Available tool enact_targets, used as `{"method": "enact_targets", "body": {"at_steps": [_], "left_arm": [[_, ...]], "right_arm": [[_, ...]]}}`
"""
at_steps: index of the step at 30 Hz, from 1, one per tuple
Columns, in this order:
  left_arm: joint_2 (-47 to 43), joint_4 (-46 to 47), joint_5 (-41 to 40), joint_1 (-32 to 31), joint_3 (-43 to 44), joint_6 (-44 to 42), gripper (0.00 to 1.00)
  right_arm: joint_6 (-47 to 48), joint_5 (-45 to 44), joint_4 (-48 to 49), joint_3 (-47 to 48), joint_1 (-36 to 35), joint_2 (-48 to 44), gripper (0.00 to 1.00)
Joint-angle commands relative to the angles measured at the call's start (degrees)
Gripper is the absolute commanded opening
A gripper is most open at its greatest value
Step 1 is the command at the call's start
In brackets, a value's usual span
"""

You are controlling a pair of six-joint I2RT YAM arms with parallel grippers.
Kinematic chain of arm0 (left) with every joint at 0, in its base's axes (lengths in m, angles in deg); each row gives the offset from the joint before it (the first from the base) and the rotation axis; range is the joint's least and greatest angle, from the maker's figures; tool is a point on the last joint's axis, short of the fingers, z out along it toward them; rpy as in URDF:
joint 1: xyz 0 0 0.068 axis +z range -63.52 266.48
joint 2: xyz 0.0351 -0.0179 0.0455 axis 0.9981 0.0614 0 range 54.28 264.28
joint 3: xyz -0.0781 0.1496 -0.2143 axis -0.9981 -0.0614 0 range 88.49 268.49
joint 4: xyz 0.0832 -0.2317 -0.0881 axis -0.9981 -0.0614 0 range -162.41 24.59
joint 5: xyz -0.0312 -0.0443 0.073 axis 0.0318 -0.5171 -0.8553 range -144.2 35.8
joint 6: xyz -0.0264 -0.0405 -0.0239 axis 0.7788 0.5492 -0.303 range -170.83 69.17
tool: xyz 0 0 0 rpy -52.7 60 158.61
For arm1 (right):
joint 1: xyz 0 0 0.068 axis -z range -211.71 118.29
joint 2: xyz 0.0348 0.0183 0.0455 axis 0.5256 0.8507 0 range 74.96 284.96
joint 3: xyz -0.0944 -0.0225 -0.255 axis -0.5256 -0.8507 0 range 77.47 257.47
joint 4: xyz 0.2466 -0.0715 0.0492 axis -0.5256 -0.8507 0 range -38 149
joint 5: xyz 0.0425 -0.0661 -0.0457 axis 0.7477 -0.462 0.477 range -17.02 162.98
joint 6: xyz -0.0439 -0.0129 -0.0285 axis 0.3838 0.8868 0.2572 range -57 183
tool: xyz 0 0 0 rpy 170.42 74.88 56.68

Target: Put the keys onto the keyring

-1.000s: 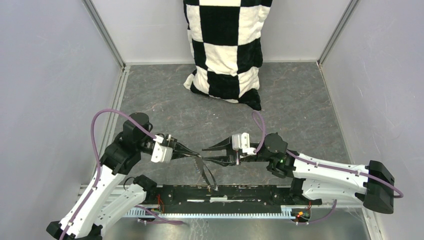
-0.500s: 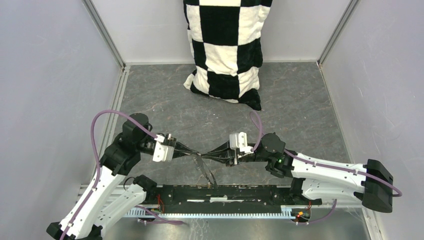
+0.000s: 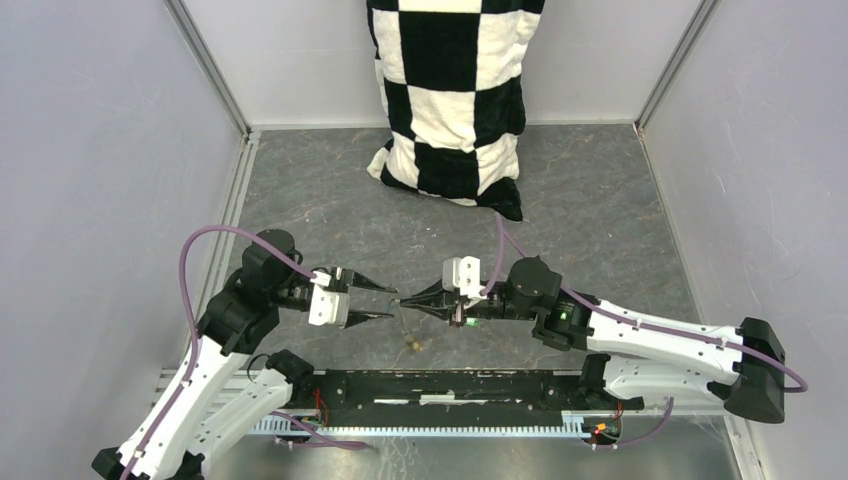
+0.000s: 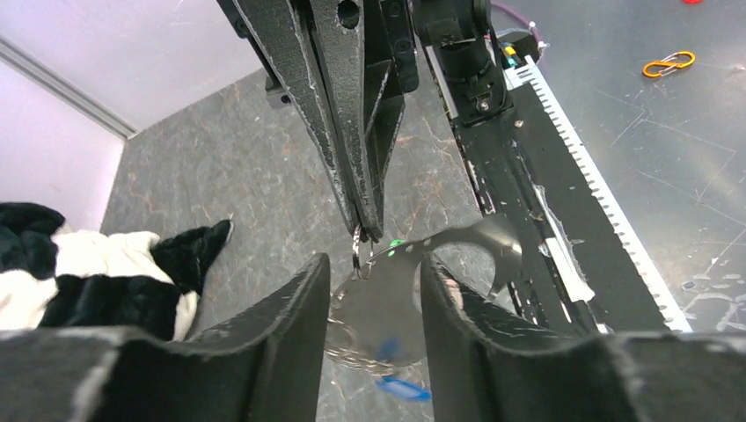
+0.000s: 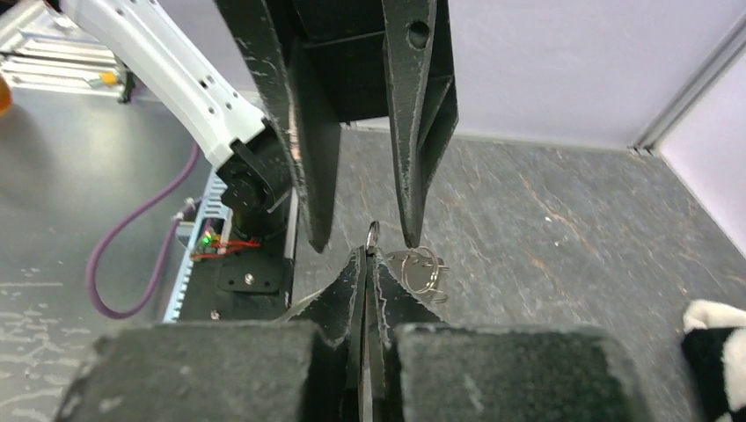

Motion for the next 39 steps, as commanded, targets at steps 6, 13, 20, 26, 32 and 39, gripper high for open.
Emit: {"method": "enact_targets", "body": {"at_steps": [6, 13, 20, 26, 32, 39], "left_arm": [[-1.5, -2.9, -7.5, -0.2, 0.9, -1.7, 0.44], [-1.0, 1.4, -7.6, -0.1, -0.8, 3.1, 0.24], [0.0, -5.4, -3.8, -0.1, 0.4, -2.6, 0.13], [-0.2, -6.1, -1.9, -0.1, 0.8, -2.7, 0.16], [0.0, -6.4, -0.4, -0.1, 1.0, -3.1, 0.17], [0.0, -6.5, -1.5, -0.1, 1.0, -3.4, 0.11]], "right_arm": [[6.5, -4.3, -11.9, 8.8, -1.3, 1.7, 0.00], [8.1, -4.1, -15.3, 12.2, -2.4, 3.6, 0.00], [8.2, -3.5, -15.3, 13.0, -2.6, 3.5, 0.00], [8.4, -2.3, -14.7, 13.2, -2.6, 3.6, 0.01], [8.4, -0.7, -14.5, 13.4, -2.5, 3.7, 0.00], [7.9, -0.1, -13.6, 13.5, -2.5, 3.9, 0.00]]}}
